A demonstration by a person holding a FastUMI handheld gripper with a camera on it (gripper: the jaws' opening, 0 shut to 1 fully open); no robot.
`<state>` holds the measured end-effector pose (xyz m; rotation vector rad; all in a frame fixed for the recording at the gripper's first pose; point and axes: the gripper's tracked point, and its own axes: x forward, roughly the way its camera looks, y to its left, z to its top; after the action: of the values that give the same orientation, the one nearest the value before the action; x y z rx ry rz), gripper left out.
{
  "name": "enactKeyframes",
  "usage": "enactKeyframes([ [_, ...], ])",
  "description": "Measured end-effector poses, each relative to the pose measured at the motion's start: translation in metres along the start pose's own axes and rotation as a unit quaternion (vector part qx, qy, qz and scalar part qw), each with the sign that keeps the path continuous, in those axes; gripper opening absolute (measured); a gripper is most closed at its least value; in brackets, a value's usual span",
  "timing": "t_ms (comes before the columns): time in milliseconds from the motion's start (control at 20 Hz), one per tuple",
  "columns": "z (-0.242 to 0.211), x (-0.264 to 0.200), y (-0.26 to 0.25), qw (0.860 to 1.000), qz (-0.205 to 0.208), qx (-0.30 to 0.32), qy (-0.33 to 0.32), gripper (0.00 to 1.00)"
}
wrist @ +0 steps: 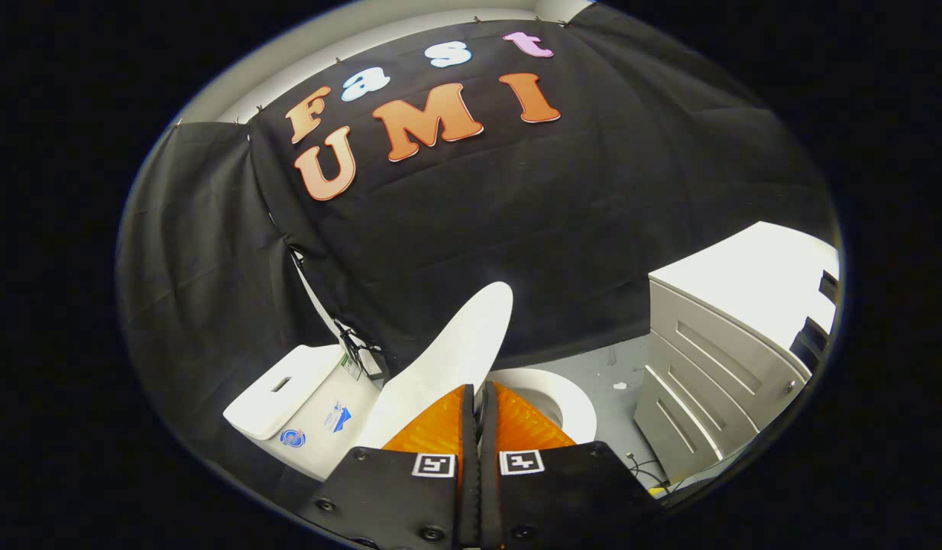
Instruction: Open the toilet lid.
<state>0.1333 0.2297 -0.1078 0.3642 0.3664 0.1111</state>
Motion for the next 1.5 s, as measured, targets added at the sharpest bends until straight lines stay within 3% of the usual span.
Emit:
enactKeyframes([
  [350,0.024,-0.003,0.051,0.998,0.036,-0.044,-0.021,0.08],
  [600,0.039,-0.002,0.099,0.989,0.039,-0.137,-0.041,0.08],
  [1500,0.053,-0.015,0.303,0.971,0.122,-0.197,-0.059,0.08],
])
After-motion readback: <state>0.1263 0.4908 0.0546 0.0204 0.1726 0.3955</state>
